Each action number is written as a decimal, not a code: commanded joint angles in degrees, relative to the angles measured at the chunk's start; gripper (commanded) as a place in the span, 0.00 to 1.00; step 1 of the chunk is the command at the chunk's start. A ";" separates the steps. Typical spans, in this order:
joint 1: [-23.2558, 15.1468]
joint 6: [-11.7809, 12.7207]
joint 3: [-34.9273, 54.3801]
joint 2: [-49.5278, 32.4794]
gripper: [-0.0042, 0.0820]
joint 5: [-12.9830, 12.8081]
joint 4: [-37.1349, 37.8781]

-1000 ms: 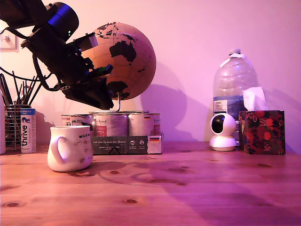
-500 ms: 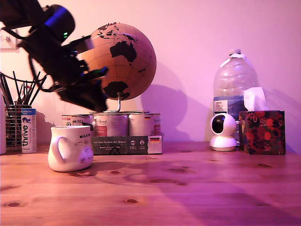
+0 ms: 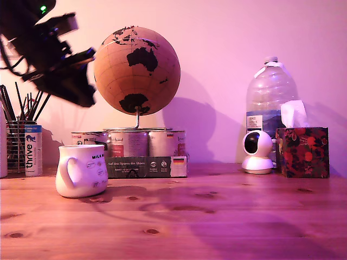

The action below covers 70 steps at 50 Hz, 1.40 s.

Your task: Pick up the coffee capsules from the table one by one and drop them inside the nearest coffee cup

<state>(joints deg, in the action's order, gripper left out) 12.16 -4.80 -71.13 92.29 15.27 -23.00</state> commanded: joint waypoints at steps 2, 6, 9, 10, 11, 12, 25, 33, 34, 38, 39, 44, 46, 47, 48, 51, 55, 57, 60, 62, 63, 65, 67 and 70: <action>-0.07 0.22 0.87 0.57 0.28 -0.02 -1.18; -0.07 0.22 0.87 0.57 0.28 -0.35 -2.40; -0.04 0.24 0.87 0.57 0.28 -0.79 -3.15; -0.04 0.24 0.87 0.57 0.28 -0.81 -3.37; -0.04 0.24 0.87 0.57 0.28 -0.90 -3.69; -0.04 0.24 0.87 0.57 0.28 -1.01 -4.00; 0.17 0.24 0.92 0.57 0.28 -2.71 -5.40; 1.36 0.24 0.92 0.59 0.28 -4.28 -5.31; 1.53 0.24 0.92 0.59 0.28 -4.50 -5.14; 2.19 0.24 0.92 0.61 0.28 -5.95 -4.33; 2.36 0.24 0.90 0.61 0.28 -6.47 -4.17; 3.13 0.24 0.90 0.74 0.28 -8.07 -4.26; 3.32 0.17 0.90 0.90 0.28 -8.50 -4.24; 3.37 0.17 0.87 0.98 0.28 -8.68 -4.20; 3.39 0.17 0.87 1.03 0.28 -8.81 -4.20; 3.39 0.17 0.87 1.14 0.28 -9.33 -4.31; 3.39 0.20 0.85 1.20 0.28 -10.03 -4.63; 3.39 0.20 0.85 1.27 0.28 -10.27 -4.83; 3.39 0.20 0.66 1.36 0.28 -10.54 -5.55; 3.39 0.20 0.46 1.49 0.28 -10.69 -6.08; 3.39 0.20 0.37 1.51 0.28 -10.69 -6.38; 3.39 0.20 0.11 1.75 0.28 -10.80 -6.91; 3.39 0.24 -0.31 1.99 0.28 -10.82 -7.56; 3.39 0.24 -0.83 2.36 0.28 -10.82 -8.00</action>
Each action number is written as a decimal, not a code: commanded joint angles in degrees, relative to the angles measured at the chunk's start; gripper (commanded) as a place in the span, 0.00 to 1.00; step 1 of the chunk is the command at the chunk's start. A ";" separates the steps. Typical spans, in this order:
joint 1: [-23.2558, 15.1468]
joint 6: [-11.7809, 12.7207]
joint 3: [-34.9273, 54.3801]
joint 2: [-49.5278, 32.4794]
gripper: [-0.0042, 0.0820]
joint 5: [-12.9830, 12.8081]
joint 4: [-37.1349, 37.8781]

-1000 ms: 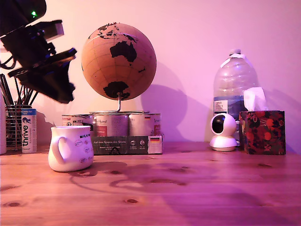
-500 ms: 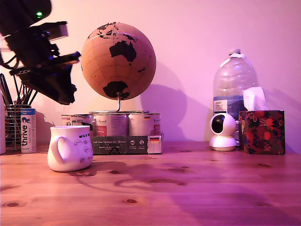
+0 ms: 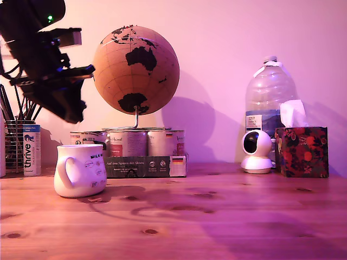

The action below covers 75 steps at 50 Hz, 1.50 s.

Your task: Pick up the coffee capsules from the table one by one and drop them inside the nearest coffee cup

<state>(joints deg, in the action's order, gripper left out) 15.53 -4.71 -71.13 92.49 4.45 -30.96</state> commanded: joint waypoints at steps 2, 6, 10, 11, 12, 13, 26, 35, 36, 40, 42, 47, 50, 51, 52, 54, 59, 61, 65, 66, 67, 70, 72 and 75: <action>0.02 0.15 -1.46 2.58 0.28 -0.02 -0.70; 0.02 0.15 -3.08 3.72 0.28 -0.02 -2.49; 0.02 0.15 -5.22 5.51 0.28 -0.02 -4.72; 0.02 0.15 -5.79 5.95 0.28 -0.02 -5.29; 0.02 0.15 -6.27 6.40 0.28 -0.02 -5.60; 0.02 0.15 -6.84 6.84 0.28 -0.02 -6.12; 0.02 0.22 -12.50 11.37 0.28 -0.55 -9.86; 0.02 0.22 -14.10 13.84 0.28 -0.52 -11.13; 0.02 0.22 -14.10 14.01 0.28 -0.52 -11.15; 0.15 0.22 -14.10 14.21 0.28 -0.52 -11.13; 0.31 0.22 -14.10 14.29 0.28 -0.52 -10.88; 0.28 0.22 -14.10 14.29 0.28 -0.52 -10.54; 0.28 0.22 -14.10 14.29 0.28 -0.50 -10.60; 0.28 0.22 -14.10 14.29 0.28 -0.50 -10.60; 0.28 0.22 -14.10 14.29 0.28 -0.50 -10.58; 0.28 0.22 -14.10 14.29 0.28 -0.50 -10.54; 0.28 0.20 -14.10 14.29 0.28 -0.48 -10.40; 0.28 0.20 -14.10 14.29 0.28 -0.48 -10.43; 0.28 0.20 -14.10 14.29 0.28 -0.46 -10.62; 0.28 0.20 -14.10 14.29 0.29 -0.46 -10.62; 0.28 0.20 -14.10 14.29 0.31 -0.46 -10.58; 0.28 0.20 -14.10 14.29 0.43 -0.39 -10.29; 0.28 0.20 -14.10 14.29 0.56 -0.09 -9.99; 0.28 0.20 -14.10 14.21 0.73 0.26 -9.51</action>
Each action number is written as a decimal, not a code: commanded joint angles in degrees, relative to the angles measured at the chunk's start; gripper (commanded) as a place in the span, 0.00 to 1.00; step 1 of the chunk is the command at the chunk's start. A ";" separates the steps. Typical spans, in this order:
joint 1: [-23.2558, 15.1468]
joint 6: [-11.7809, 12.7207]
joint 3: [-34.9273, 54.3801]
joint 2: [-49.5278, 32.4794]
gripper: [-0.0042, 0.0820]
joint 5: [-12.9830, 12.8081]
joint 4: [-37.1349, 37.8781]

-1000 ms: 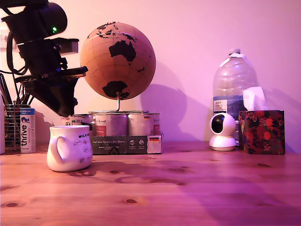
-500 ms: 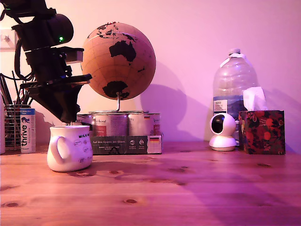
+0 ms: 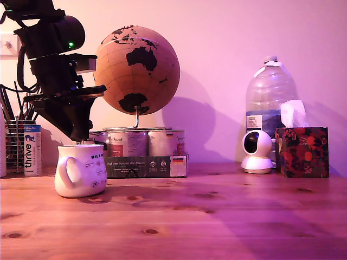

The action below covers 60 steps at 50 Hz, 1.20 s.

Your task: Pick up the coffee capsules from the table one by one and drop them inside the nearest coffee cup

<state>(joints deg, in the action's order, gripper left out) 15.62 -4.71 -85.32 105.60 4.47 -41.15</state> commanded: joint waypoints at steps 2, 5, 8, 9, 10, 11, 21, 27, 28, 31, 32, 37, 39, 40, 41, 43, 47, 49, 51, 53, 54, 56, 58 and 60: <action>0.20 0.17 0.09 0.85 0.77 0.22 0.66; 0.20 0.20 0.09 0.42 0.76 0.24 0.66; 0.20 0.20 0.09 0.00 0.72 0.28 0.59; 0.20 0.17 0.09 -0.28 0.69 0.37 0.55; 0.20 0.17 0.11 -0.57 0.65 0.48 0.44; 0.20 0.17 0.11 -0.76 0.61 0.59 0.35; 0.20 0.17 0.13 -3.43 0.08 2.89 -1.60; 0.20 0.17 0.68 -5.55 0.02 2.99 -1.55; 0.20 0.17 0.85 -5.99 0.02 3.02 -1.40; 0.20 0.17 1.49 -7.61 0.02 3.04 -1.07; 0.20 0.17 1.68 -8.17 0.02 3.08 -1.01; 0.20 1.16 2.97 -11.15 0.02 4.31 -0.79; 0.20 1.16 3.85 -12.66 0.02 4.63 -0.37; 0.20 1.16 4.46 -13.46 0.02 4.76 -0.02; 0.20 1.16 5.18 -14.29 0.02 4.90 0.46; 0.20 1.16 6.69 -15.85 0.02 5.27 1.60; 0.20 2.82 10.88 -19.78 0.02 6.32 4.17; 0.20 3.08 13.27 -21.70 0.02 7.15 5.62; 0.20 3.23 15.78 -23.67 0.02 7.58 7.17; 0.20 3.23 18.23 -25.59 0.02 7.76 8.81; 0.15 3.23 19.56 -26.60 0.02 7.89 9.66; 0.13 3.23 22.27 -28.50 0.02 8.46 11.76; 0.02 3.23 24.90 -30.47 0.02 8.87 13.68; -0.11 3.23 27.39 -32.22 0.02 9.35 15.65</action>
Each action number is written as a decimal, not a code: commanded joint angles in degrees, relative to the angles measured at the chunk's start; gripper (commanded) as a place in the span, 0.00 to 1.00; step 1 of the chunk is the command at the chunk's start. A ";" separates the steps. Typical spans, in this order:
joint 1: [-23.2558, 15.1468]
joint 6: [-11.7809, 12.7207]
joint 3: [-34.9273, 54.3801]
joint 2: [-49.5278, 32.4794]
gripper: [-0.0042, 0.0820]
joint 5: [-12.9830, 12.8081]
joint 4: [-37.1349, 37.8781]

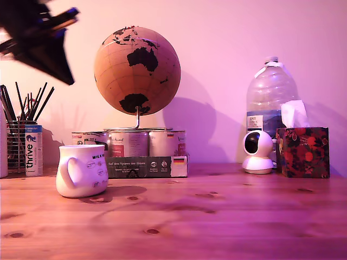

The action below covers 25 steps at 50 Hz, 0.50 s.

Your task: Pick up the coffee capsules from the table one by one and drop them inside the nearest coffee cup

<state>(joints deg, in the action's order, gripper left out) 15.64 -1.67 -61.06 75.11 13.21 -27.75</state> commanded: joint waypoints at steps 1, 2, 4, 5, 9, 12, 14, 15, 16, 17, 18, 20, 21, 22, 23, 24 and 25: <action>-0.24 0.20 4.31 -2.54 0.02 0.81 3.08; -0.33 0.20 5.46 -3.48 0.02 1.16 4.00; -0.57 0.26 7.56 -5.09 0.02 1.42 5.66; -0.70 0.26 8.57 -5.81 0.02 1.42 6.49; -1.66 0.76 12.46 -8.74 0.02 1.40 9.62; -2.75 1.66 14.95 -10.47 0.02 1.42 11.69; -3.65 2.45 16.50 -11.56 0.02 1.57 12.85; -4.09 2.45 17.16 -12.02 0.02 1.66 13.27; -4.57 2.45 17.86 -12.57 0.02 1.95 13.70; -5.05 2.45 18.60 -13.05 0.02 2.12 14.21; -5.51 2.45 19.37 -13.53 0.02 2.36 14.75; -6.40 2.45 20.90 -14.45 0.02 2.89 16.22; -6.84 2.45 21.62 -14.93 0.02 3.06 16.85; -7.26 2.45 22.36 -15.41 0.02 3.10 17.49; -7.65 2.45 23.04 -15.85 0.02 3.13 18.14; -8.04 2.45 23.80 -16.31 0.02 3.19 18.91; -8.50 2.45 24.61 -16.76 0.02 3.34 19.61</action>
<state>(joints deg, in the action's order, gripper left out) 7.73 0.67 -38.87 59.18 16.08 -9.74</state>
